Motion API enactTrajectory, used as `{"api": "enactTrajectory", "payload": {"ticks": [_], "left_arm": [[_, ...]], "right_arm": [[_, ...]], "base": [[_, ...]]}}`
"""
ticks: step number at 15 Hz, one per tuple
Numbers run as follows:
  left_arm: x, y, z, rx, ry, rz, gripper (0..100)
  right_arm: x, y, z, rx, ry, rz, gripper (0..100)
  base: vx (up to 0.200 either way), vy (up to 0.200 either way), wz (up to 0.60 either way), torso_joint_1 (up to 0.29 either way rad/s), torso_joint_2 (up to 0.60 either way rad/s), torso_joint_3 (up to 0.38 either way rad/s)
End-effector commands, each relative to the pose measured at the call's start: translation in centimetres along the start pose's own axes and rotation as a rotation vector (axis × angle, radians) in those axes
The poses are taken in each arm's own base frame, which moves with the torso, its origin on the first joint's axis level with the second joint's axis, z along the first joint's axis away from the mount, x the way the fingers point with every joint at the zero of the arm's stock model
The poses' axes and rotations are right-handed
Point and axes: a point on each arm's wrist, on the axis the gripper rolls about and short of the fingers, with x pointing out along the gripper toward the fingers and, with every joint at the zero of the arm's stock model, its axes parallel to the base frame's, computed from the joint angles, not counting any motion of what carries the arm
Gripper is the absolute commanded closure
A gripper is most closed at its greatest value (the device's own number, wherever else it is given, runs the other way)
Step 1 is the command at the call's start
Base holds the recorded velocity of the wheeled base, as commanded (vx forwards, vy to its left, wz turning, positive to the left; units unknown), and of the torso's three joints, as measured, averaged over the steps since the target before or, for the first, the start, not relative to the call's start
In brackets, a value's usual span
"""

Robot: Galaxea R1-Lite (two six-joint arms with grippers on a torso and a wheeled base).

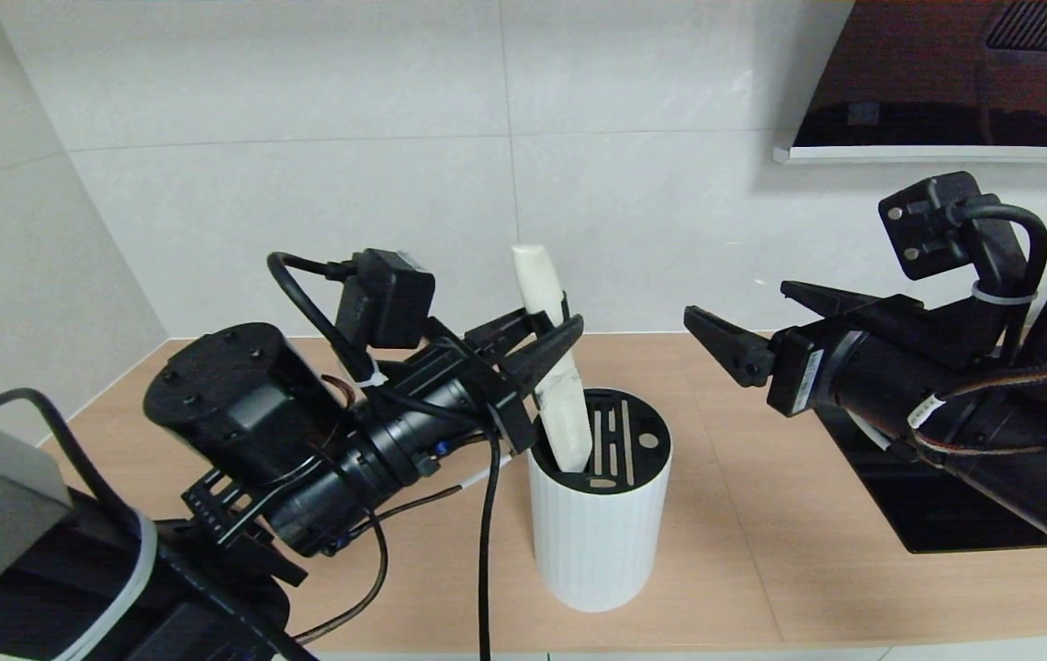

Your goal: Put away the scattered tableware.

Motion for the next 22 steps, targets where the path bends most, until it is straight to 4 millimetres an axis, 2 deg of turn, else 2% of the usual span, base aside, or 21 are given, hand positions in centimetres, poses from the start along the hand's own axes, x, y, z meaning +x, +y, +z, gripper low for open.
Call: {"api": "enactTrajectory", "payload": {"ticks": [1, 10, 13, 14, 20, 22], "left_arm": [[0.1, 0.0, -1.6, -0.002, 0.048, 0.0, 100], [0.3, -0.3, -5.0, 0.005, 0.12, -0.011, 100], [0.3, -0.4, -4.7, 0.012, 0.112, -0.013, 100], [0.3, -0.4, -4.5, 0.014, 0.106, -0.012, 0], [-0.4, -0.6, -2.6, 0.021, 0.063, -0.011, 0], [-1.1, -0.9, -0.3, 0.031, 0.009, -0.008, 0]], "right_arm": [[0.0, 0.0, 0.0, -0.001, 0.001, 0.001, 0], [0.0, 0.0, -0.1, -0.001, 0.003, 0.001, 0], [0.1, 0.0, -0.1, -0.001, 0.003, 0.001, 0], [0.1, 0.0, -0.1, -0.001, 0.004, 0.001, 0], [0.1, 0.0, -0.1, -0.001, 0.004, 0.001, 0], [-0.1, 0.0, 0.1, 0.001, -0.006, 0.0, 0]], "base": [[0.0, 0.0, 0.0, 0.0, 0.0, 0.0], [0.0, 0.0, 0.0, 0.0, 0.0, 0.0], [0.0, 0.0, 0.0, 0.0, 0.0, 0.0], [0.0, 0.0, 0.0, 0.0, 0.0, 0.0], [0.0, 0.0, 0.0, 0.0, 0.0, 0.0], [0.0, 0.0, 0.0, 0.0, 0.0, 0.0]]}}
